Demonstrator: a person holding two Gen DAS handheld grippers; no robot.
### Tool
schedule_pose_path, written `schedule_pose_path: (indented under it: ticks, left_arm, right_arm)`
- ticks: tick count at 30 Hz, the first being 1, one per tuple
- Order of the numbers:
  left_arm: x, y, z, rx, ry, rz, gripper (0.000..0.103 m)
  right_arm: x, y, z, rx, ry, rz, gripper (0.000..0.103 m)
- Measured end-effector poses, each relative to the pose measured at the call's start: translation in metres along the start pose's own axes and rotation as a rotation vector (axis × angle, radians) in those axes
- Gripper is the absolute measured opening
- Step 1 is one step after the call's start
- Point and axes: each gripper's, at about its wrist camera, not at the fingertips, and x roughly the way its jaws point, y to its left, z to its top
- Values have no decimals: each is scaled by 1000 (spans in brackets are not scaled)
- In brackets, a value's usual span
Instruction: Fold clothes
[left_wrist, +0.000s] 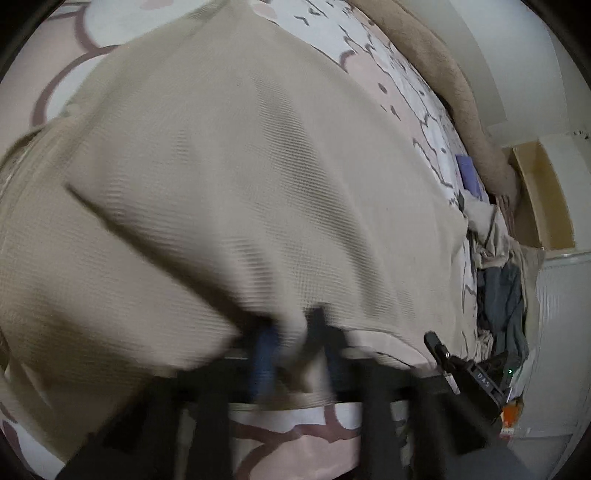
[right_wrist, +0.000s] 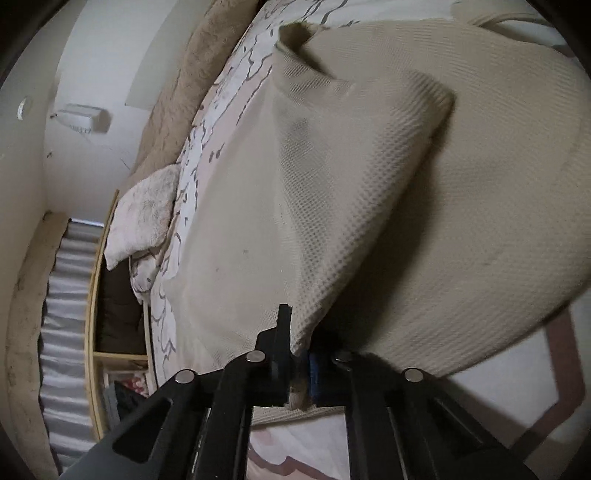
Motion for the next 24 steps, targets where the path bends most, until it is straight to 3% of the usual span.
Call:
schedule_pose_path:
  ticks: [2,5,10,14,18,21,22,23,24]
  left_arm:
    - [-14,6,-8,-9,-26,-33,7]
    - [-23,6,-19,16,-55,-9,6]
    - [-6,14,-26,33,-34,53,6]
    - [-12,6,-27,89,-32,82,7]
    - [-33,-11,-32,215,-95,216,18]
    - [-64,-26,-40,327,-210,364,20]
    - [-73,-29,-42,356,-242,403,24]
    - [-82,-33,-42,383,-278,429,28]
    - [-91,-37,-42,410,-317,454,36]
  right_arm:
    - [-12,6,-2,-38,-27,1,6]
    - [-29,23,-8,-127,-67,-9,6]
    - [-2,9,-14,-178,-22,-141,6]
    - [-1,-1,-15,-177,-45,-110,6]
    - [-9,9,-15,-232,-20,-162,6]
    - [-30,17,-16,-305,-45,-263,20]
    - [-38,20,-17,-331,-57,-301,39]
    - [-49,23,-16,-349,-86,-342,65]
    - [-62,28,-14,-374,-137,-370,71]
